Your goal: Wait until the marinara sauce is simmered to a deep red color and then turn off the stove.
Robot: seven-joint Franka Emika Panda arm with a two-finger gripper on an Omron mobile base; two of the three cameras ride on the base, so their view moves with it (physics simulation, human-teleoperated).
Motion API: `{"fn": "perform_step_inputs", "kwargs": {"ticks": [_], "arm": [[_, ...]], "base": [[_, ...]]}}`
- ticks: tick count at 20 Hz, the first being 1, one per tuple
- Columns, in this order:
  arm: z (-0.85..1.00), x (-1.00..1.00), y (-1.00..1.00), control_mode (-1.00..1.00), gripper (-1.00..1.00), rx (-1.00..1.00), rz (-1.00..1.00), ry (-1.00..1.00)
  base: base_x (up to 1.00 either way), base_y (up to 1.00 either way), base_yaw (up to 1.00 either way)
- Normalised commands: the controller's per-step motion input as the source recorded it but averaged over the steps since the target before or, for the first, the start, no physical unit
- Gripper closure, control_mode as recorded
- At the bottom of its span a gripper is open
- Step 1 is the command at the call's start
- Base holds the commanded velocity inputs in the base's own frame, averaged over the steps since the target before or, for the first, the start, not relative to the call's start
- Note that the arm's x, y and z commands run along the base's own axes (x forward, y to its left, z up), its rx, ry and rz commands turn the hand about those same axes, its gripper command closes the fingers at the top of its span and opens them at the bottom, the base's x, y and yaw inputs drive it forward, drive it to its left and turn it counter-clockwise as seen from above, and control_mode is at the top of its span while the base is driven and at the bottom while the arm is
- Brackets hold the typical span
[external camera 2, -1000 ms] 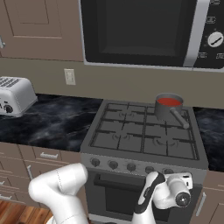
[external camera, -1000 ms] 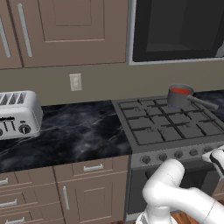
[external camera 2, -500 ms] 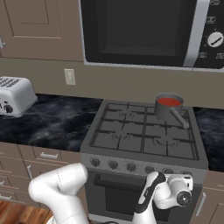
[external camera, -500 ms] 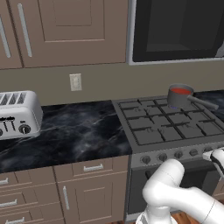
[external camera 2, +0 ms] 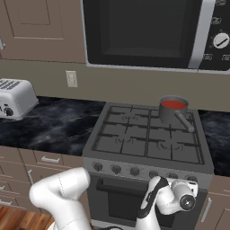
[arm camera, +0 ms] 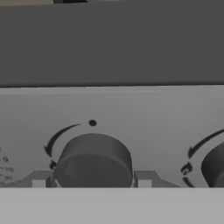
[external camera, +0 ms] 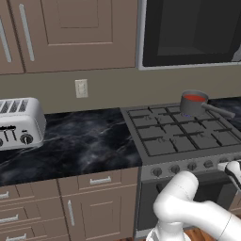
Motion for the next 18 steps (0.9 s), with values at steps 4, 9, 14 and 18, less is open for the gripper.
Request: {"fn": "perform_step_inputs", "kwargs": {"ticks": [4, 9, 14, 18], "arm": [[-0.14, 0.0, 0.0, -1.0, 1.0, 0.12, -0.22, 0.0], [-0.14, 0.0, 0.0, -1.0, 1.0, 0.13, -0.23, 0.0], [-0.17, -0.01, 0.0, -1.0, 1.0, 0.12, -0.23, -0.01], [-0.23, -0.04, 0.0, -1.0, 1.0, 0.05, -0.2, -0.09]], "base": [[0.0, 0.0, 0.0], [0.0, 0.0, 0.0], [0.0, 0.0, 0.0], [0.0, 0.0, 0.0]]}}
